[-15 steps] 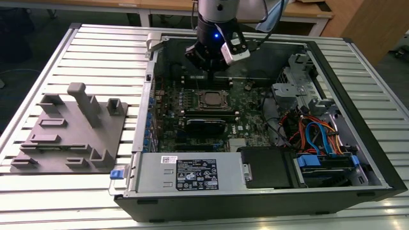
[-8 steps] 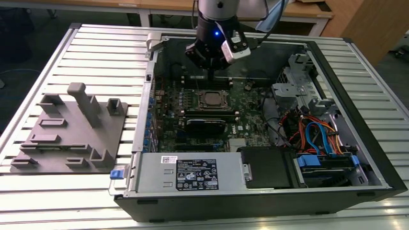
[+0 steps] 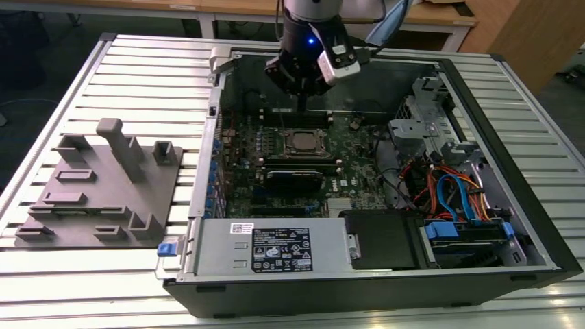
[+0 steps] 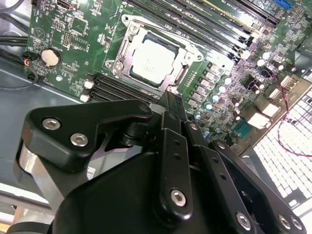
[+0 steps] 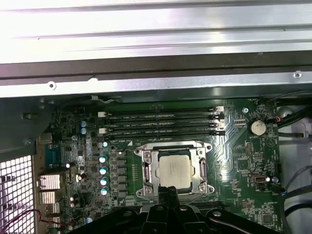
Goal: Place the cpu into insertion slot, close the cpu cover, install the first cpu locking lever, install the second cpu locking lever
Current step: 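Install the first cpu locking lever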
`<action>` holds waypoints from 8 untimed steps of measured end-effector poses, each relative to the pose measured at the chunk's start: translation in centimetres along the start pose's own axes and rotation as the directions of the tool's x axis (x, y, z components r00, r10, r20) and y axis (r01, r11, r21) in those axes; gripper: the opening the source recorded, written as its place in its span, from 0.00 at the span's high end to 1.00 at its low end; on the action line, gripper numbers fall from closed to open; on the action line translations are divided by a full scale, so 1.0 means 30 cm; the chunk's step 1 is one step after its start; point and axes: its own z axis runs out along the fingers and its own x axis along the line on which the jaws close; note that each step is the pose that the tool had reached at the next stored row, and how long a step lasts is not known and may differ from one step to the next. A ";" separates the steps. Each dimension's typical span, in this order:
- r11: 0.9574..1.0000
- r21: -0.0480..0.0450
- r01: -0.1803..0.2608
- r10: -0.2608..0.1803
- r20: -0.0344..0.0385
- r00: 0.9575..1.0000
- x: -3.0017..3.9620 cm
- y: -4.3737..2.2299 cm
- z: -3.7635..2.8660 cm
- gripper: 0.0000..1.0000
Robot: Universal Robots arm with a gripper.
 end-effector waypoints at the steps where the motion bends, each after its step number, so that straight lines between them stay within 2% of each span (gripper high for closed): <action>1: 1.000 0.000 0.000 0.000 0.000 1.000 0.000 0.000 -0.002 0.90; 8: 1.000 0.000 0.000 0.000 0.000 1.000 0.000 0.001 -0.017 0.90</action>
